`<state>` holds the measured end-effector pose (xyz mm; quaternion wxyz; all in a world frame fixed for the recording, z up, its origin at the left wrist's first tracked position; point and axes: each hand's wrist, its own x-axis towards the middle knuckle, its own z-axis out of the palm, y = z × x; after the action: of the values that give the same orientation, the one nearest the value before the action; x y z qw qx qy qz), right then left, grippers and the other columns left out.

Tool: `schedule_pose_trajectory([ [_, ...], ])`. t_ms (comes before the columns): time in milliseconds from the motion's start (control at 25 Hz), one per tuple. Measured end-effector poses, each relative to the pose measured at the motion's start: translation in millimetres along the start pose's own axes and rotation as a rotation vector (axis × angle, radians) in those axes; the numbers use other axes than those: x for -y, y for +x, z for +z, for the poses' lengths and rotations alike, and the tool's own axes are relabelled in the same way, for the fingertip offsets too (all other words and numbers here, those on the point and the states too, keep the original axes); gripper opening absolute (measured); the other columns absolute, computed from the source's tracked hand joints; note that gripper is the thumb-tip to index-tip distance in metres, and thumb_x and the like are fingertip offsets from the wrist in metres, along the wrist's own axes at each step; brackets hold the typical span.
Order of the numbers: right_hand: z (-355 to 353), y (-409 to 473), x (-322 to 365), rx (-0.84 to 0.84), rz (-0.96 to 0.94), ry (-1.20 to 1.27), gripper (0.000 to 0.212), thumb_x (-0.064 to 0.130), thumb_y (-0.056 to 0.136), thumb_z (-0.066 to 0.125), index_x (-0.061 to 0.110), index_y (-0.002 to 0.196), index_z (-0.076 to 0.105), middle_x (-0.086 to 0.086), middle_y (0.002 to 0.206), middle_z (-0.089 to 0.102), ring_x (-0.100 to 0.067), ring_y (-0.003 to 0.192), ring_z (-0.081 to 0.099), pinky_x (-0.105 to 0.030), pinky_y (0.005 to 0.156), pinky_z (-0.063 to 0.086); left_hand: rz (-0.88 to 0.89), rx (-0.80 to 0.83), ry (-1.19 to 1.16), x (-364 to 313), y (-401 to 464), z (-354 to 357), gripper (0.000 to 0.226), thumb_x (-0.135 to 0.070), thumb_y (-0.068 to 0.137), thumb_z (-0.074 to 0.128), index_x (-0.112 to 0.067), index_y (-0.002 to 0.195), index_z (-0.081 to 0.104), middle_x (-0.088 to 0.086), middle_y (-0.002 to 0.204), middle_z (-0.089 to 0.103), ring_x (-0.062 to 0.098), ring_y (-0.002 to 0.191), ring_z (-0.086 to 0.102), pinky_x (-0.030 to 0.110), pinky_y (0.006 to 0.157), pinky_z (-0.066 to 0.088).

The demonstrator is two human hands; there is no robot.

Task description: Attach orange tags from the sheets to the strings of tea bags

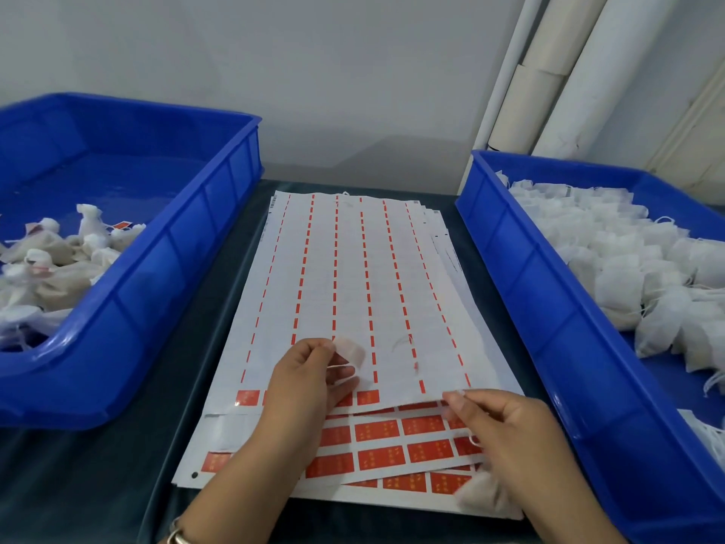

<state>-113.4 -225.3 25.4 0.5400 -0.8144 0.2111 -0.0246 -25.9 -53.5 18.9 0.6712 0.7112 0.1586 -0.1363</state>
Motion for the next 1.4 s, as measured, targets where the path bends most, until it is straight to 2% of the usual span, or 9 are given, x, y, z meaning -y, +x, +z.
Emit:
schedule_pose_trajectory([
  [120, -9, -12, 22, 0.041, -0.152, -0.062, 0.017, 0.046, 0.067, 0.059, 0.033, 0.071, 0.070, 0.027, 0.079, 0.066, 0.005, 0.070, 0.066, -0.008, 0.055, 0.049, -0.011, 0.029, -0.096, -2, -2, 1, 0.011, -0.026, 0.094, 0.051, -0.027, 0.086, 0.059, -0.005, 0.087, 0.065, 0.012, 0.074, 0.066, 0.014, 0.048, 0.050],
  [240, -16, -15, 48, 0.070, -0.266, -0.094, 0.018, 0.047, 0.061, 0.059, 0.039, 0.070, 0.072, 0.026, 0.079, 0.068, 0.005, 0.073, 0.066, -0.009, 0.065, 0.051, 0.008, 0.121, -0.207, -6, -7, 5, 0.013, -0.025, 0.093, 0.051, -0.025, 0.087, 0.062, -0.003, 0.086, 0.069, 0.016, 0.077, 0.070, 0.023, 0.063, 0.057],
  [360, -13, -11, 67, 0.153, -0.310, -0.052, 0.014, 0.039, 0.064, 0.069, 0.049, 0.073, 0.071, 0.026, 0.075, 0.070, 0.007, 0.074, 0.065, -0.006, 0.068, 0.050, 0.053, 0.267, -0.267, -12, -15, 10, 0.018, -0.024, 0.095, 0.049, -0.020, 0.089, 0.065, 0.000, 0.083, 0.073, 0.019, 0.078, 0.071, 0.030, 0.071, 0.057],
  [440, -5, -3, 73, 0.174, -0.343, -0.042, 0.018, 0.030, 0.068, 0.075, 0.048, 0.070, 0.072, 0.025, 0.074, 0.070, 0.008, 0.076, 0.065, -0.005, 0.068, 0.050, 0.096, 0.341, -0.249, -16, -20, 14, 0.021, -0.025, 0.095, 0.047, -0.020, 0.086, 0.066, 0.001, 0.084, 0.073, 0.020, 0.079, 0.071, 0.033, 0.077, 0.056],
  [640, 6, 21, 73, 0.032, -0.389, 0.015, 0.016, 0.024, 0.073, 0.075, 0.040, 0.071, 0.071, 0.023, 0.081, 0.071, 0.007, 0.084, 0.065, -0.004, 0.069, 0.049, 0.143, 0.364, -0.222, -19, -26, 16, 0.021, -0.030, 0.095, 0.047, -0.019, 0.092, 0.065, -0.003, 0.079, 0.071, 0.018, 0.063, 0.068, 0.029, 0.067, 0.055],
  [840, 11, 27, 66, -0.070, -0.377, 0.059, 0.022, 0.022, 0.075, 0.074, 0.042, 0.069, 0.067, 0.030, 0.070, 0.066, 0.011, 0.081, 0.062, -0.001, 0.065, 0.046, 0.051, 0.350, -0.256, -16, -28, 18, 0.020, -0.031, 0.095, 0.048, -0.019, 0.095, 0.065, 0.000, 0.079, 0.072, 0.015, 0.065, 0.068, 0.035, 0.076, 0.052],
  [1120, 11, 32, 60, -0.088, -0.343, 0.080, 0.020, 0.025, 0.075, 0.073, 0.043, 0.068, 0.066, 0.031, 0.068, 0.065, 0.012, 0.079, 0.061, -0.003, 0.065, 0.049, -0.017, 0.401, -0.316, -16, -29, 17, 0.020, -0.027, 0.093, 0.050, -0.014, 0.096, 0.064, 0.004, 0.085, 0.072, 0.016, 0.069, 0.069, 0.035, 0.077, 0.053],
  [1240, 11, 33, 58, -0.086, -0.331, 0.085, 0.021, 0.025, 0.074, 0.073, 0.043, 0.068, 0.065, 0.030, 0.069, 0.065, 0.012, 0.080, 0.062, -0.003, 0.064, 0.049, -0.045, 0.457, -0.349, -18, -31, 16, 0.017, -0.018, 0.095, 0.048, -0.012, 0.098, 0.063, 0.007, 0.085, 0.072, 0.017, 0.069, 0.069, 0.030, 0.067, 0.053],
  [1400, 9, 34, 58, -0.073, -0.321, 0.081, 0.020, 0.025, 0.075, 0.074, 0.042, 0.068, 0.068, 0.026, 0.074, 0.069, 0.006, 0.079, 0.065, -0.008, 0.067, 0.051, -0.052, 0.466, -0.384, -20, -34, 14, 0.023, -0.005, 0.091, 0.046, -0.006, 0.087, 0.069, 0.012, 0.083, 0.072, 0.021, 0.067, 0.068, 0.032, 0.068, 0.055],
])
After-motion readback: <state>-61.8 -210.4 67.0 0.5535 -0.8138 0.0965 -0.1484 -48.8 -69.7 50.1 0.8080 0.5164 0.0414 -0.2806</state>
